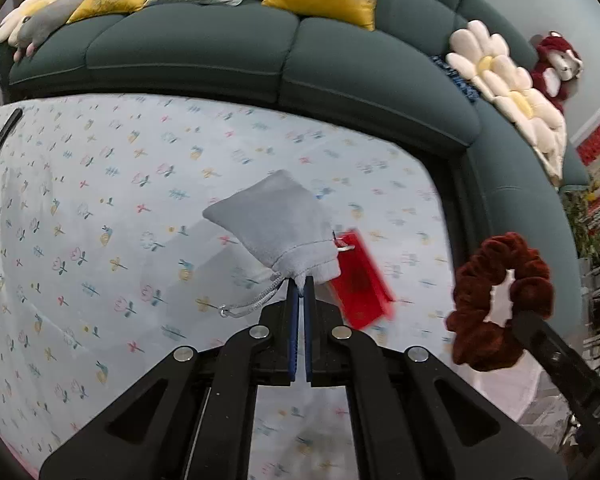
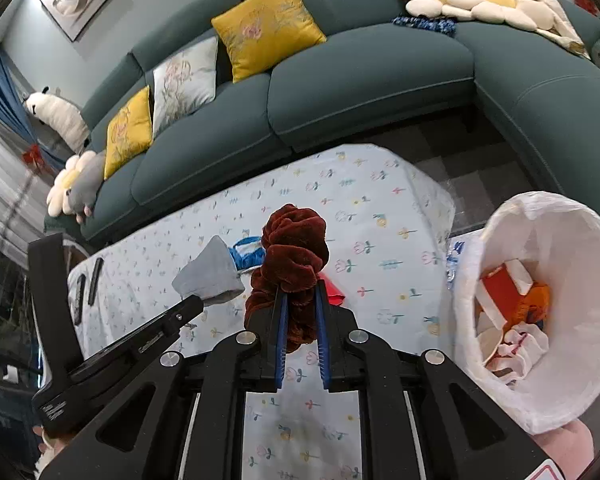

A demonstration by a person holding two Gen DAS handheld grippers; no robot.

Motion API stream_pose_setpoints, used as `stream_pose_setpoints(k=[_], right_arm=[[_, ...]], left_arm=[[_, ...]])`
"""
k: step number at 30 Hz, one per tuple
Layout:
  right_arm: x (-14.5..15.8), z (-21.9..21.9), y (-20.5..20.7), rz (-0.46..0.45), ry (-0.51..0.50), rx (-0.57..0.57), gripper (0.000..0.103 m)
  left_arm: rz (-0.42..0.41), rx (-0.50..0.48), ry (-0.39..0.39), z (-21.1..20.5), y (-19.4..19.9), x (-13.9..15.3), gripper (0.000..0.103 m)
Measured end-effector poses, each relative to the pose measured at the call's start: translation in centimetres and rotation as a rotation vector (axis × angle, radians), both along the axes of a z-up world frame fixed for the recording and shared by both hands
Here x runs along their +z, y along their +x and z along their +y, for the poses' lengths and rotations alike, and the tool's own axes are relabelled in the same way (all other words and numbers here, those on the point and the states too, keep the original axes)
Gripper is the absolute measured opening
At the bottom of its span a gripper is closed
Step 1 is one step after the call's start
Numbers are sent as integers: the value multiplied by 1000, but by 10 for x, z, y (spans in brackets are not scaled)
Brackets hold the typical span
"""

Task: Collect trash
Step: 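Carry the grey pouch and scrunchie over the wastebasket with both grippers, then open both grippers to drop the pouch and scrunchie into the wastebasket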

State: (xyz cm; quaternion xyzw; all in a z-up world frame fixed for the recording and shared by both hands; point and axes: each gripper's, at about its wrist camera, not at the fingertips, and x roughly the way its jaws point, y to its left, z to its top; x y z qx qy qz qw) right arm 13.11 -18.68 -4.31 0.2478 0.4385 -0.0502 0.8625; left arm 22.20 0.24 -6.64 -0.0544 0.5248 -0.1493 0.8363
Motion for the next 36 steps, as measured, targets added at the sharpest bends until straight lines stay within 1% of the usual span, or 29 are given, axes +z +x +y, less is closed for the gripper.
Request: stream_pose_setpoints(k=[9,15,19,28,30,36], right_arm=[[25,-35,-44,-61,-3,-70,13],[35,-65,-73,-85,-15,-124,13],[38,-87,-91,-90,-29,-158,13],[33,-140,-132,-83,-48,-258,13],[32,-150,-139,-80,-48,-278,13],[25,-173,-154,-66,-48,-323,13]], left_arm=[[-78,-91,-24,-50,-36,44,2],[-120,-167,-35,-91,-61,63,2],[-132,-222,-42,-119,-77,69,2],[-141,-362,-44,-180,-110,68,2],[-138,-395,-44,-195,-117,66,2],[-116,-451,-59,-222,-128,60,2]])
